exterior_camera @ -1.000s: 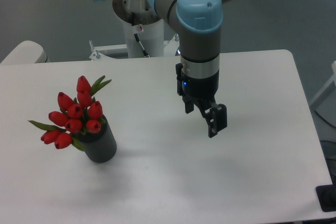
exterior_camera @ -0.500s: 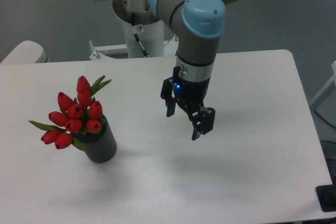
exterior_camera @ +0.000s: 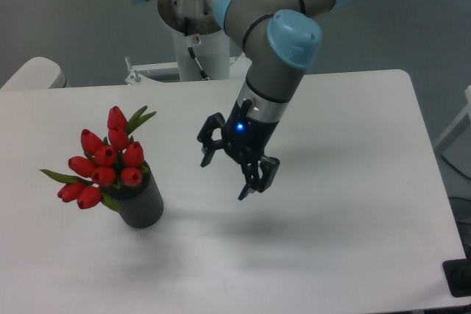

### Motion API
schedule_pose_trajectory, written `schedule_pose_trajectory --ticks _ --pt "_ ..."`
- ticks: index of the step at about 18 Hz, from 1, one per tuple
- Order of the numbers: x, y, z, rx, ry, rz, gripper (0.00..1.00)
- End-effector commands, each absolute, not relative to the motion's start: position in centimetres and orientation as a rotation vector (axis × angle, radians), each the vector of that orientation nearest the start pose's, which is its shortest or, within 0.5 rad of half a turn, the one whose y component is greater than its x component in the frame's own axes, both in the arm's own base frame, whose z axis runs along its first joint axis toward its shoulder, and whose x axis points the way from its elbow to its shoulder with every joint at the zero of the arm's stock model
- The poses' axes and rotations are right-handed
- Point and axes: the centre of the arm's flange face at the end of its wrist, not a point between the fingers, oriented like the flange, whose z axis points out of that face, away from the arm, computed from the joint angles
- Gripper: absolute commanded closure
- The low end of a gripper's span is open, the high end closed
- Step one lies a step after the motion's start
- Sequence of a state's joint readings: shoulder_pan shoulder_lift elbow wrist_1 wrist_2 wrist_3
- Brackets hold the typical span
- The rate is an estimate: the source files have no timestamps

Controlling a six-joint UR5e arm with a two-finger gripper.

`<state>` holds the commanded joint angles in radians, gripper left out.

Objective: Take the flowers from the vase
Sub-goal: 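Open the gripper and move it toward the red tulips in the vase, then lower the open gripper around the tulip stems above the vase rim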

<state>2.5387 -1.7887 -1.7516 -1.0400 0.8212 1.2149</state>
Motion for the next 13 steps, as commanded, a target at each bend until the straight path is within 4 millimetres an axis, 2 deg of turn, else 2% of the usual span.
schedule_pose_trajectory --ticks 4,7,13 --pt "-33.2 47.3 35.4 -2.263 0.307 -0.408 0.0" --pt "-32.1 46.6 34.7 -2.238 0.315 -0.419 0.0" --pt "-29.6 48.2 35.5 -2.107 0.387 -0.437 0.0"
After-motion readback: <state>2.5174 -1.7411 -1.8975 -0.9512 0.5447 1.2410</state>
